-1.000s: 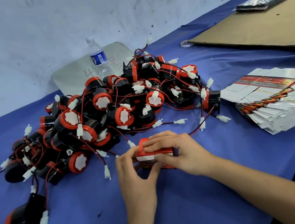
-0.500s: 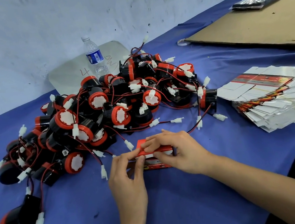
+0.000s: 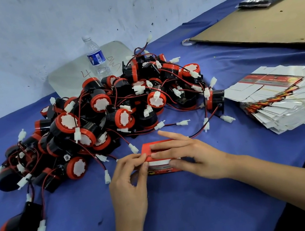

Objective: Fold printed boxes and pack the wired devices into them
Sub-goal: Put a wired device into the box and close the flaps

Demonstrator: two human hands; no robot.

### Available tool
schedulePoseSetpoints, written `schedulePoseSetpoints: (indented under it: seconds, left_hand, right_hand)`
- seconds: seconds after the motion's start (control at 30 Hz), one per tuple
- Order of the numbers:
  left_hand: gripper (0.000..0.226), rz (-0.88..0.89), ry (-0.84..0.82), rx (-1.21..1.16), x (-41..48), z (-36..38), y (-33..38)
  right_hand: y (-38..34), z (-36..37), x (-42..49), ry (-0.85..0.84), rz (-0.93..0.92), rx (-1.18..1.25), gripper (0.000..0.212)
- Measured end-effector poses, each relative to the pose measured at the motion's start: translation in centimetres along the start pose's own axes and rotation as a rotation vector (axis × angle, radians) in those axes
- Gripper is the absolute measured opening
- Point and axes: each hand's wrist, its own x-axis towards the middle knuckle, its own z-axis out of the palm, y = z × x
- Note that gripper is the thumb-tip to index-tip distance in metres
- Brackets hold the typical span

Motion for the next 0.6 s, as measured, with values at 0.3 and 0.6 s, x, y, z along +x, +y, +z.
schedulePoseSetpoints:
  seconds: [0.3,0.6]
  left_hand:
    - [0.008,0.132,-0.011,0.07,-0.2,0.5,0.7]
    - [0.009,0.121,-0.028,0.042,-0.5,0.6,0.4]
  right_hand:
    - [0.5,0.6,-0.7,0.244,-0.003,-0.159,0.024]
    - [0.7,0.2,-1.2,0.194,-0.055,-0.173,0.024]
